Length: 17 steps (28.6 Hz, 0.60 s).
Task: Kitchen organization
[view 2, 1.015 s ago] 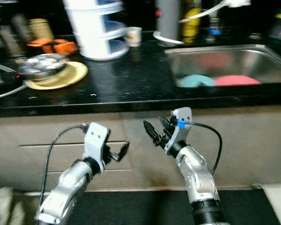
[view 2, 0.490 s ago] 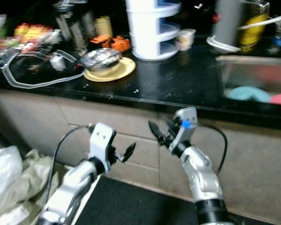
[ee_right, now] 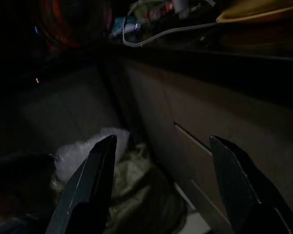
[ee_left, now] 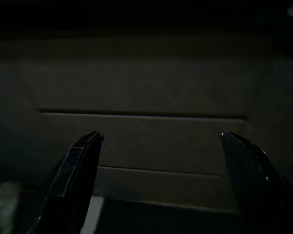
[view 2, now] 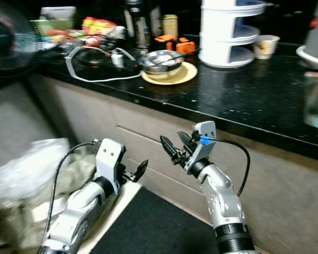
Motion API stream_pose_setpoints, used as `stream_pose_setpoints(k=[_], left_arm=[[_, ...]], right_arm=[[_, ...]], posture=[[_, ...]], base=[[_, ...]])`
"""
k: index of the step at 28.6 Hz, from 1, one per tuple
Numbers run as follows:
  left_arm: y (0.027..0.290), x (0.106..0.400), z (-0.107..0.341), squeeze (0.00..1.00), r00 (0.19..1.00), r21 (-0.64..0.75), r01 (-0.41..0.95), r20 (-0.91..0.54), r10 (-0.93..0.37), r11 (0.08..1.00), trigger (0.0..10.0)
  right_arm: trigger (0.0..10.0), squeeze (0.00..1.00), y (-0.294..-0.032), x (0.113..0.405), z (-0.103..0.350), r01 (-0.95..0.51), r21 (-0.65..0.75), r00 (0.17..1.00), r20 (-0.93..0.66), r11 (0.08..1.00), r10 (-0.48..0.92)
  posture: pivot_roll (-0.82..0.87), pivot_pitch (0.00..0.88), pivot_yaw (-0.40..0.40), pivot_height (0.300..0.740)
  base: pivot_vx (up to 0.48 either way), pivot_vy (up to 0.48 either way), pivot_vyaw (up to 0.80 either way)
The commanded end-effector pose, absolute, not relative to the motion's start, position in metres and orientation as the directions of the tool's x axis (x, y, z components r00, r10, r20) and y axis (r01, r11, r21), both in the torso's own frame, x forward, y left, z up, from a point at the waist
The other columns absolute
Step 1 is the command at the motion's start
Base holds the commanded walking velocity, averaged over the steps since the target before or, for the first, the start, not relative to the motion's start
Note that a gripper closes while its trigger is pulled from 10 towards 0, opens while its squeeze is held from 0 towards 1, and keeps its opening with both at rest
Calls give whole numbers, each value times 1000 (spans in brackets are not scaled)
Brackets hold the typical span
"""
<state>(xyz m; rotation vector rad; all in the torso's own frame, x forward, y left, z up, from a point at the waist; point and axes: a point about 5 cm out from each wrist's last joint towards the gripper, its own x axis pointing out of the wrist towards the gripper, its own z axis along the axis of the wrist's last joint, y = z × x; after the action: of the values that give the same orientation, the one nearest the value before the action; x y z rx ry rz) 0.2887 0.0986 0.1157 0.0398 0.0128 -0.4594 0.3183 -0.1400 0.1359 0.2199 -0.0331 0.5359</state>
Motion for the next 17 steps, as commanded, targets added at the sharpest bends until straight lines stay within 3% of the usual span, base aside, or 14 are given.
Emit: stream_pose_setpoints(k=[1, 6, 9, 14, 17], left_arm=[[114, 289, 114, 0, 929, 40, 371, -18, -370, 928, 10000], [119, 289, 116, 0, 941, 29, 337, 0, -337, 941, 10000], [137, 289, 124, 0, 967, 8, 252, 43, -253, 968, 10000], [141, 288, 131, 0, 965, 3, 250, 77, -249, 968, 10000], [143, 288, 134, 0, 963, 0, 252, 94, -251, 968, 10000]], right_arm=[[10000, 0, -131, 318, 138, -536, 206, 844, 110, 819, 525], [10000, 0, -132, 318, 140, -536, 210, 844, 121, 818, 522], [10000, 0, -138, 323, 153, -508, 264, 861, 188, 820, 473], [10000, 0, -135, 324, 163, -539, 266, 841, 226, 799, 492], [10000, 0, -131, 325, 177, -568, 261, 819, 275, 780, 504]], posture=[[9, 0, 33, 740], [13, 0, 27, 740], [14, 0, 23, 740], [18, 0, 21, 740], [21, 0, 20, 740]], base=[[0, 0, 800], [0, 0, 770], [0, 0, 0], [0, 0, 0], [319, 0, 0]])
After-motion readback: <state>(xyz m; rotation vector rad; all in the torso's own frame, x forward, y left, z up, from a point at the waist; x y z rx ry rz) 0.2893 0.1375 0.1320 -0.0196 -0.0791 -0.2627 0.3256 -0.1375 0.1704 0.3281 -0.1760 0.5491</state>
